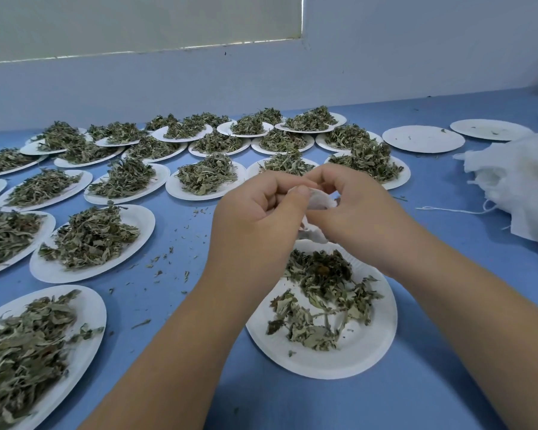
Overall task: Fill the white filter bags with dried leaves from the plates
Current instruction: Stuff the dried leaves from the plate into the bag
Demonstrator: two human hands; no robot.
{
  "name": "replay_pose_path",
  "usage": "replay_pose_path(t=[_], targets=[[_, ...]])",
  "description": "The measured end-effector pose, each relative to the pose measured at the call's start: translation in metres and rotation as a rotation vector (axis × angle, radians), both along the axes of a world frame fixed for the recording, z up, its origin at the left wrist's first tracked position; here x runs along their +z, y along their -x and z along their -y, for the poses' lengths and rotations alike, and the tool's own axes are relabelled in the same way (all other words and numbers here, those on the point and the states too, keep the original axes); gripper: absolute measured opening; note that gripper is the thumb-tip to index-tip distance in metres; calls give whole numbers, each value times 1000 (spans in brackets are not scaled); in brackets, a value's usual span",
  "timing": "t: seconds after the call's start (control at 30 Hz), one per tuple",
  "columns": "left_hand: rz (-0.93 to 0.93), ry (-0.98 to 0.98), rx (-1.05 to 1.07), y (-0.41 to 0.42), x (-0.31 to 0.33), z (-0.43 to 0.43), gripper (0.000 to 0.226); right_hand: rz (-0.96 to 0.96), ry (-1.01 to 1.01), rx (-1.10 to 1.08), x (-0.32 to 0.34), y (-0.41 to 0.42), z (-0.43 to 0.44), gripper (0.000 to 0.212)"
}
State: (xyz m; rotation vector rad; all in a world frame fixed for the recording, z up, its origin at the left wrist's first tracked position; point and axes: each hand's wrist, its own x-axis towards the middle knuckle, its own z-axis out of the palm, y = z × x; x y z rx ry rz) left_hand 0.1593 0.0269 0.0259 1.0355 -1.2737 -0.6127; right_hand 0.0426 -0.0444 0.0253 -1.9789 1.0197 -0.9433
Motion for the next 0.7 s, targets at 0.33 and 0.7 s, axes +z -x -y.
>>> replay_pose_path(t=[0.33,0.7], targets=[[-43,21,103,-10,2,3,22,31,-84,86,6,11,0,40],[11,71,404,-28,1,8,25,-647,12,279,16,38,1,47]])
